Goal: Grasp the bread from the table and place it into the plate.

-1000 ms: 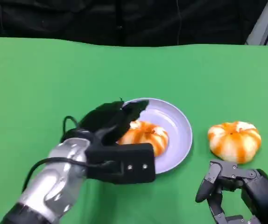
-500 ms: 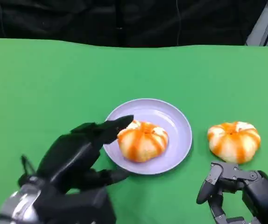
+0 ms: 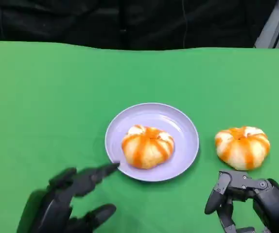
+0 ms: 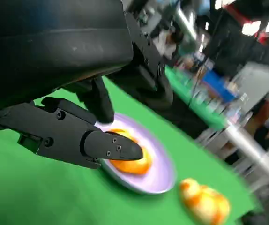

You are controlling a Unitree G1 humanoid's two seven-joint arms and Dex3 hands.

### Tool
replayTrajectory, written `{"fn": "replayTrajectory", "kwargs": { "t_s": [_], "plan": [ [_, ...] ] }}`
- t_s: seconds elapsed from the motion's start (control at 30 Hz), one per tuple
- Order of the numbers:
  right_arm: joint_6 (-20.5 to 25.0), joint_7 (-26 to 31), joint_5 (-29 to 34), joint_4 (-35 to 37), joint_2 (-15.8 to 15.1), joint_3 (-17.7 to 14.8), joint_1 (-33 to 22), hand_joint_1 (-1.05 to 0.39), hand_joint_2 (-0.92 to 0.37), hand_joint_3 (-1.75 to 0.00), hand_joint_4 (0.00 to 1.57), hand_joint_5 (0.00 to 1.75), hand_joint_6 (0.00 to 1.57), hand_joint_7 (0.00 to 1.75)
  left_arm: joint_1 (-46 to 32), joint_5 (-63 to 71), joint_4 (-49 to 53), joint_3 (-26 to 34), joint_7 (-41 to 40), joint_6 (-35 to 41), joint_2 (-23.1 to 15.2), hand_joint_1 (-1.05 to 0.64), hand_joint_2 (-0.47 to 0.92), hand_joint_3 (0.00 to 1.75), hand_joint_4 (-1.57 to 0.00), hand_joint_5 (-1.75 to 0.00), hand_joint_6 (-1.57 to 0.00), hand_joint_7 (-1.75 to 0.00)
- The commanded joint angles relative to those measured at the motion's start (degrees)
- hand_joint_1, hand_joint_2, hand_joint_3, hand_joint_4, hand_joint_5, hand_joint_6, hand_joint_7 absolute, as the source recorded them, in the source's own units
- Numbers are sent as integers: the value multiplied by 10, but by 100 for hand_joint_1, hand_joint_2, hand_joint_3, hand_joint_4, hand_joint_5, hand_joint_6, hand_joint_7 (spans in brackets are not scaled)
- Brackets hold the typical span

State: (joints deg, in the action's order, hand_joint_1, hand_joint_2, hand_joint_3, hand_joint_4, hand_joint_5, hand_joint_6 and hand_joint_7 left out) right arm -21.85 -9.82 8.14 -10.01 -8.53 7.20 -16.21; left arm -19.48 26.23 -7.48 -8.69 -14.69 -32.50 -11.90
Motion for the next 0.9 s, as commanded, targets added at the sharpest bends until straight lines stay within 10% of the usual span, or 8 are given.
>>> {"fn": "replayTrajectory", "kwargs": {
  "t_s": [0.03, 0.2, 0.37, 0.9],
  "plan": [
    [-5, 9, 13, 1, -8, -5, -2, 5, -30, -138, 89, 173, 83, 129, -27, -49, 21, 16, -18, -51, 22, -5, 58, 81, -79, -131, -97, -77],
    [-3, 11, 12, 4, -6, -5, 2, 5, -32, -136, 90, 172, 84, 127, -44, -66, 14, 29, -5, -47, 39, 4, 28, 149, -83, -156, -89, -118],
    [-9, -1, -11, 14, -10, -6, 9, 4, -32, -138, 90, 175, 83, 128, -62, -133, 0, 23, 29, -30, 59, 3, 30, 152, -92, -173, -87, -151],
    [-28, 9, 14, 16, -21, -13, 7, 3, -30, -136, 91, 168, 86, 125, -41, -136, 16, 34, 57, -43, 76, -2, 28, 150, -89, -175, -83, -158]
  ]
}}
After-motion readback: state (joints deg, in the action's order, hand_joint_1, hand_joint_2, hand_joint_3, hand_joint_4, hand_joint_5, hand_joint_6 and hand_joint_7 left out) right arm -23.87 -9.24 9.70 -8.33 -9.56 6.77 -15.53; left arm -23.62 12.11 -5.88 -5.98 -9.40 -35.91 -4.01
